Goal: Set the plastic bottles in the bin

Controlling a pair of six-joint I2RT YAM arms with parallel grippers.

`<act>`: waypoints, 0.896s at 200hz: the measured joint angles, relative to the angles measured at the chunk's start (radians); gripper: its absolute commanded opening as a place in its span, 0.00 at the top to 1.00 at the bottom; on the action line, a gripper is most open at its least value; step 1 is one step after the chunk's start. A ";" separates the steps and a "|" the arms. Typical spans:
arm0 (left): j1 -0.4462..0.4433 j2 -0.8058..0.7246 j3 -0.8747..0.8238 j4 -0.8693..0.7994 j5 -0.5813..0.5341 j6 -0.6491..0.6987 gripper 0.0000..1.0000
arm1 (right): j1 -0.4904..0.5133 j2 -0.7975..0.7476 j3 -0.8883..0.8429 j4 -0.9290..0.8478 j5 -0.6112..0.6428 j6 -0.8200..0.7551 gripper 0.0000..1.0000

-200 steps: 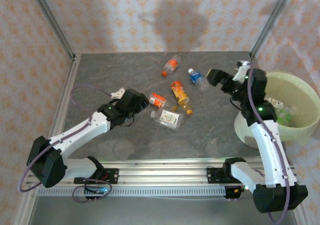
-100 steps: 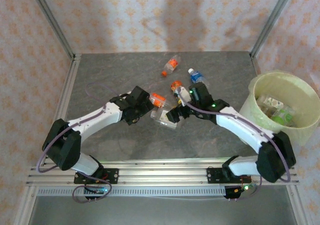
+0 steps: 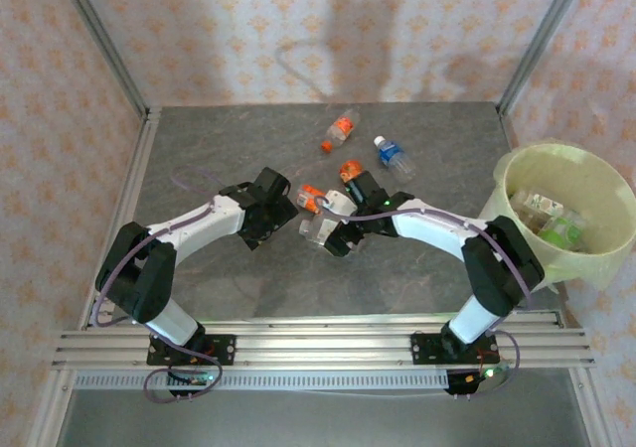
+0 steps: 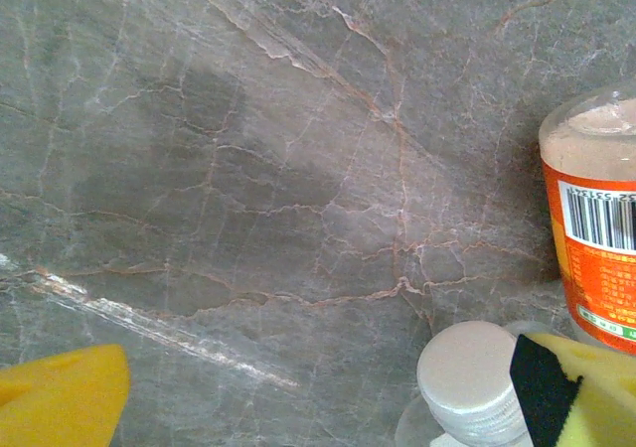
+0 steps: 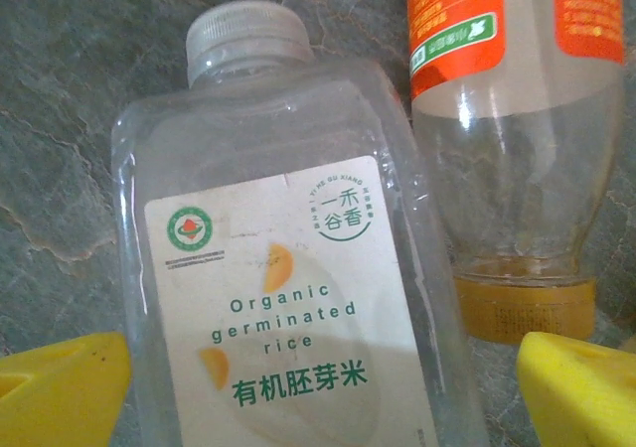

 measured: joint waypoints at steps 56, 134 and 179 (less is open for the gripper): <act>0.000 0.000 -0.052 0.003 0.018 -0.001 0.00 | 0.053 0.003 -0.005 -0.005 0.043 -0.035 0.01; 0.000 0.034 -0.059 0.009 0.033 -0.002 0.00 | 0.057 -0.071 -0.055 -0.011 0.109 -0.013 0.01; -0.001 0.052 -0.059 0.021 0.043 -0.003 0.00 | 0.086 -0.090 -0.113 0.008 0.163 0.005 0.01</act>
